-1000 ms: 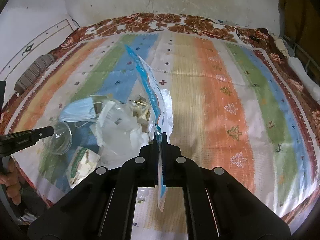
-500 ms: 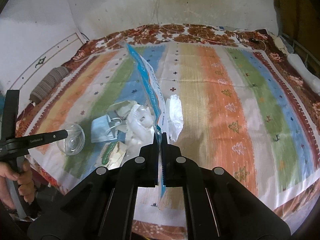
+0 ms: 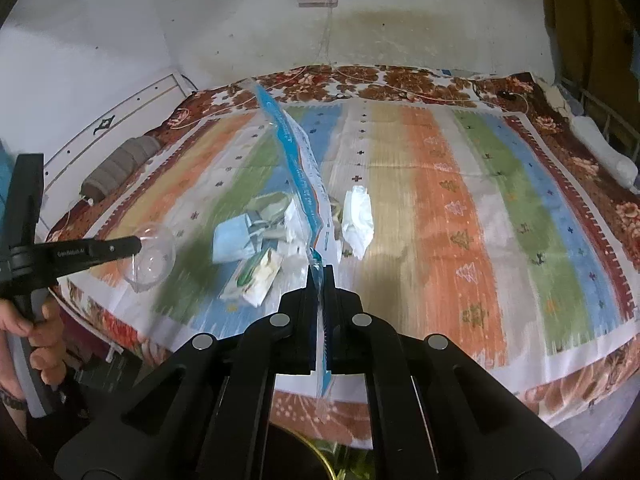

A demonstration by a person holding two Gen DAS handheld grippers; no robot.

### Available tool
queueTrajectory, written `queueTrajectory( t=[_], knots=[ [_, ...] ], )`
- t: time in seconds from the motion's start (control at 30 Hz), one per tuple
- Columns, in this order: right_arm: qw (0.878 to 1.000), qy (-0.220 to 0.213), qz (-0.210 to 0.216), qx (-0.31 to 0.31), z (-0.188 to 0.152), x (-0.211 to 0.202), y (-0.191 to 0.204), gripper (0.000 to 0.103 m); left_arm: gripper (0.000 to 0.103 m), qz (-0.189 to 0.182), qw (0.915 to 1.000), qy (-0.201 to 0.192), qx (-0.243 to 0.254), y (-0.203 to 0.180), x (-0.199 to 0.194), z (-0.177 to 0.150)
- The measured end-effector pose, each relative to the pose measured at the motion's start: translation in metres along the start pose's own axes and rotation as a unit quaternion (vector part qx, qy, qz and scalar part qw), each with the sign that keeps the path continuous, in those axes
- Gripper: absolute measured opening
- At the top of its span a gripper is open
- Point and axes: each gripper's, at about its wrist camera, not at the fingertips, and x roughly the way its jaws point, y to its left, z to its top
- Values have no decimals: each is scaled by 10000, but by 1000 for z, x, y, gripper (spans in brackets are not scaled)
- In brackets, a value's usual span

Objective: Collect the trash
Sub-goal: 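Carry the printed bag and clear cup in both tools over the dark bin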

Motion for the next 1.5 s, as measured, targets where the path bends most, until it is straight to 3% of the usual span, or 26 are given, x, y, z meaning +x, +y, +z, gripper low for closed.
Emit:
queueTrajectory(
  t=[0.3, 0.93, 1.17, 1.5],
  knots=[
    [9999, -90, 89, -94, -34, -31, 10, 2, 5, -133, 9993, -157, 312, -17, -29, -38],
    [9987, 113, 483, -78, -112, -69, 25, 2, 5, -543, 9975, -54, 447, -23, -54, -114],
    [9980, 225, 571, -160, -138, -76, 37, 2, 5, -529, 9984, -30, 190, -9, -60, -145],
    [9962, 635, 558, -226, -176, -73, 53, 2, 5, -394, 9990, 104, 187, -4, -61, -180]
  ],
)
